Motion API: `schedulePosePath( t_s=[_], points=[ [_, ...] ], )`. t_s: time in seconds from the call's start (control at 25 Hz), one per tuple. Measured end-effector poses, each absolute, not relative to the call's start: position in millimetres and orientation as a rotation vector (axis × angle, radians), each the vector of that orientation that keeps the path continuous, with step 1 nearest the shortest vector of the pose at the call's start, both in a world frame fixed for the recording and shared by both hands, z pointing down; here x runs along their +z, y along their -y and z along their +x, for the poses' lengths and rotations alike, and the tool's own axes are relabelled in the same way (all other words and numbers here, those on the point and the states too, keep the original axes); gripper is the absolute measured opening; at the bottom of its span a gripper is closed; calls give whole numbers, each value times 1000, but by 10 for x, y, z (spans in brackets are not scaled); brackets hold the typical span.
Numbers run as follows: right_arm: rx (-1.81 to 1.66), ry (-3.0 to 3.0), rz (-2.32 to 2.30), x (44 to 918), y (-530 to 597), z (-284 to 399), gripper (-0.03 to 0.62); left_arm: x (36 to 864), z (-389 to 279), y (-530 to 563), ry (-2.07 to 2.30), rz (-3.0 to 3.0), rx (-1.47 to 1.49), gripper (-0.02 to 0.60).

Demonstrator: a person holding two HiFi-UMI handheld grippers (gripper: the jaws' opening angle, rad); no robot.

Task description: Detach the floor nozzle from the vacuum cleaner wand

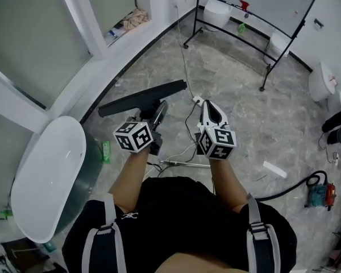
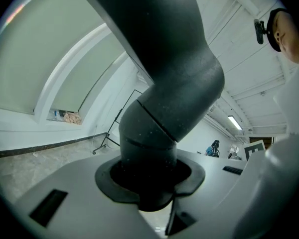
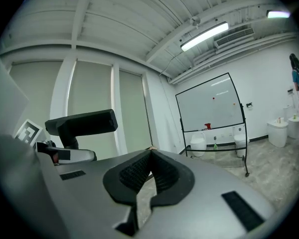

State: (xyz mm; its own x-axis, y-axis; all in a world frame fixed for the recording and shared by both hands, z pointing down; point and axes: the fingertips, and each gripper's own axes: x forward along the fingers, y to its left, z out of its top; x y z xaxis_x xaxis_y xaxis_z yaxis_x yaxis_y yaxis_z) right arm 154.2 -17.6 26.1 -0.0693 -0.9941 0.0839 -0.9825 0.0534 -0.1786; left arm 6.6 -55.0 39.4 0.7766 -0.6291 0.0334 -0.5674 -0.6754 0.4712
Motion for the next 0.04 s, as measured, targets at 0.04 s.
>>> schedulePosePath(
  t_s=[0.04],
  points=[
    [-279, -2237, -2096, 235, 185, 1551, 15, 368, 77, 553, 904, 2516, -179, 127]
  ],
)
